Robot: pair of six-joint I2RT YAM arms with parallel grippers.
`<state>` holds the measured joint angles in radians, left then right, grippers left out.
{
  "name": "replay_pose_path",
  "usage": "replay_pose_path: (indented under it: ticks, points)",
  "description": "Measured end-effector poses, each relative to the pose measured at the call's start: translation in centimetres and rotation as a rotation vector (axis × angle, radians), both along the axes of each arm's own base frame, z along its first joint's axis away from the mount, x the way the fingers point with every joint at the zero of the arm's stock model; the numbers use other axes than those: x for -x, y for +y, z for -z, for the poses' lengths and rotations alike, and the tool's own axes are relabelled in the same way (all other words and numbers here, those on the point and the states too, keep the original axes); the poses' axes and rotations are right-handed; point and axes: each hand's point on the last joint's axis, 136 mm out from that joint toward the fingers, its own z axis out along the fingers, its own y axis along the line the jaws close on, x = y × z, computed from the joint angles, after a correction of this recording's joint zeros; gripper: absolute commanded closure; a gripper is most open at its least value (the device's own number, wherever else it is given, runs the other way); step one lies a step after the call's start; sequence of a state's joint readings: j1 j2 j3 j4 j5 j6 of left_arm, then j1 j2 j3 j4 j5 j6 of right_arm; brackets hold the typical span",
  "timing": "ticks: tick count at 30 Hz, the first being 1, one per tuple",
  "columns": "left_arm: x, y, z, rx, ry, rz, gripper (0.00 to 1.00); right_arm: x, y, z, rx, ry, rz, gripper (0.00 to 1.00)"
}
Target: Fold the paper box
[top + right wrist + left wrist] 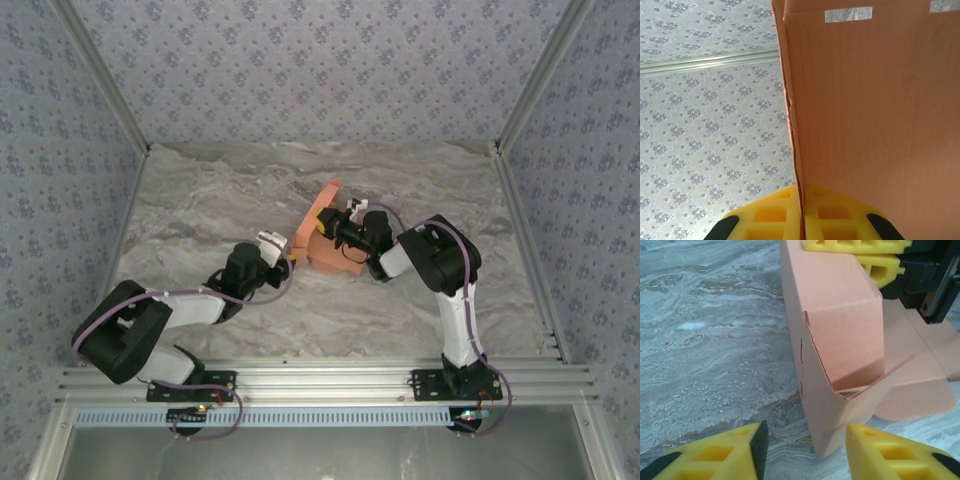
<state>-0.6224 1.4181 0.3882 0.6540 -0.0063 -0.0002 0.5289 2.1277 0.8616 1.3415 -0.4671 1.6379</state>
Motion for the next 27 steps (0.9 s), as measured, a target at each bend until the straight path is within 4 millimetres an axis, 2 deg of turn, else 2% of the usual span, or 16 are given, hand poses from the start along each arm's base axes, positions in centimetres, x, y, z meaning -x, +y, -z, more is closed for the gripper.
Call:
replay_pose_path:
  ticks: [8, 13, 18, 27]
  points:
    - [0.4, -0.7, 1.0, 0.006, 0.024, 0.040, 0.59, 0.0, 0.0, 0.0, 0.002, -0.005, 0.000, 0.92]
    - [0.7, -2.2, 2.3, -0.016, 0.054, 0.072, 0.60, 0.0, 0.0, 0.0, 0.002, -0.005, 0.000, 0.92]
    - [0.2, -3.1, 2.7, -0.016, 0.060, 0.064, 0.73, 0.1, -0.1, 0.2, 0.005, -0.003, 0.001, 0.92]
    - [-0.1, -4.3, 2.5, 0.002, 0.063, 0.071, 0.73, 0.3, -0.3, 0.2, 0.003, -0.009, 0.006, 0.93]
